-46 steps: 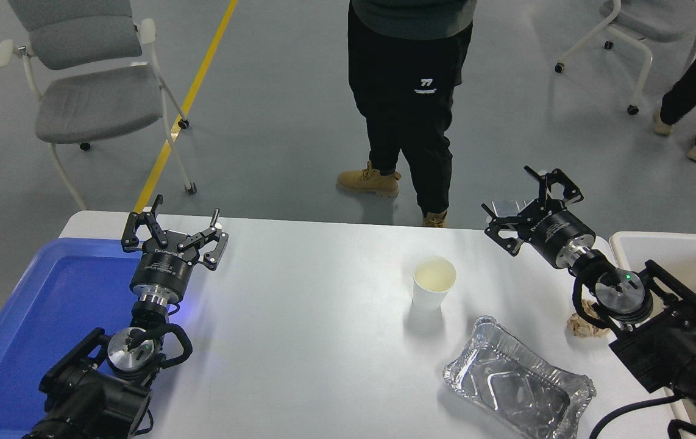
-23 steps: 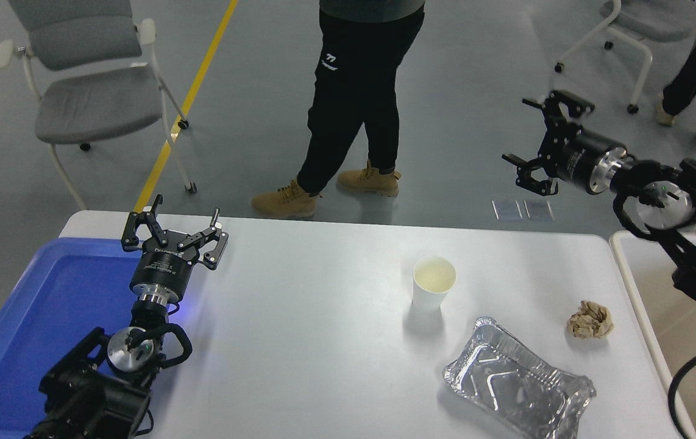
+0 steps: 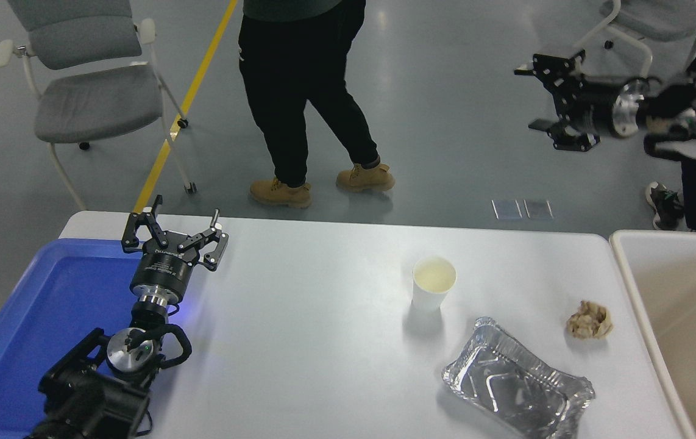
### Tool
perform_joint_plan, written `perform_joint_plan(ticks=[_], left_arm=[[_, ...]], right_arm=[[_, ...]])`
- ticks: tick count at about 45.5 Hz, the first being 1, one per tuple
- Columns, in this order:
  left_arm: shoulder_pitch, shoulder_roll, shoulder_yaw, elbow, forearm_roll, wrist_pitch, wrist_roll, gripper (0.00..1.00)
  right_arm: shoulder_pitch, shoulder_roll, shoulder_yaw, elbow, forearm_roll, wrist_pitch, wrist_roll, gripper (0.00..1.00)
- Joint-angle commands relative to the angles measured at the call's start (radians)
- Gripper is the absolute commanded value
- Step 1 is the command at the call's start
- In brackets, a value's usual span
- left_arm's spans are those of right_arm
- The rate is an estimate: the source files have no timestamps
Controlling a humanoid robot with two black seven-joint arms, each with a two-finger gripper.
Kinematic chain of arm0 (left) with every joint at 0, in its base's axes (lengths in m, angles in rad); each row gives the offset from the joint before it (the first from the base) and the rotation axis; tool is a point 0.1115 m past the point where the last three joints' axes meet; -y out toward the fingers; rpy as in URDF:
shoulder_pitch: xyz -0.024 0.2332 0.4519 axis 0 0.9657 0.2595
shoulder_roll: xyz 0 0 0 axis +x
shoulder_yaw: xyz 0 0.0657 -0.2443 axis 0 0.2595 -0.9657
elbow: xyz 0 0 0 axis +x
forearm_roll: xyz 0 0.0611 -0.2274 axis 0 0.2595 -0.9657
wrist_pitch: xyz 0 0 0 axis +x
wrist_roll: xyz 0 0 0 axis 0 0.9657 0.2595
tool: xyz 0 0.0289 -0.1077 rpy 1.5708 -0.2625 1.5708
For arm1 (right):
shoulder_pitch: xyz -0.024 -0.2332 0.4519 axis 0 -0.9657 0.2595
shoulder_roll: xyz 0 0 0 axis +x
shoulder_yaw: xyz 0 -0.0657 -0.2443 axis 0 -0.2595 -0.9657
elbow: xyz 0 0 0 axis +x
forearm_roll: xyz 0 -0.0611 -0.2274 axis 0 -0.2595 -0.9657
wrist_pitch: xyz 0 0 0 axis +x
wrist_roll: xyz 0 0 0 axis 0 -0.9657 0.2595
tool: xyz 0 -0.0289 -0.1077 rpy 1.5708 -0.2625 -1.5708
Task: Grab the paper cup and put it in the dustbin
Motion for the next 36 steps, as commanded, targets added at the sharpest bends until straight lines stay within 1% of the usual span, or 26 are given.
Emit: perform_joint_plan(ticks=[1,9,16,30,33,36], left_arm=[[0.000,0.000,-0.001,0.000,0.000,-0.001,0.000,0.99],[0.000,0.000,-0.001,0.000,-0.002,-0.001,-0.001,0.99],[0.000,0.000,-0.001,0.000,-0.002,-0.001,-0.001,0.99],[0.000,0.000,-0.001,0.000,-0.002,-0.001,-0.001,0.99],[0.000,0.000,0.001,0.000,-0.002,-0.001,-0.001,0.99],[0.000,0.000,0.001,0.000,-0.002,-0.001,-0.001,0.99]], right_arm=[[0.397,-0.014,-0.473,0.270,-0.014,0.023,0.003,1.00],[0.553,0.038,-0.601,0.434,-0.126,0.067,0.004,1.00],[0.656,0.124,-0.687,0.525,-0.140,0.165,0.006,1.00],[0.698,0.362,-0.662,0.551,-0.111,0.354,0.010,1.00],[0.688,0.408,-0.656,0.548,-0.071,0.391,0.010,1.00],[0.676,0.437,-0.647,0.535,-0.006,0.428,0.010,1.00]])
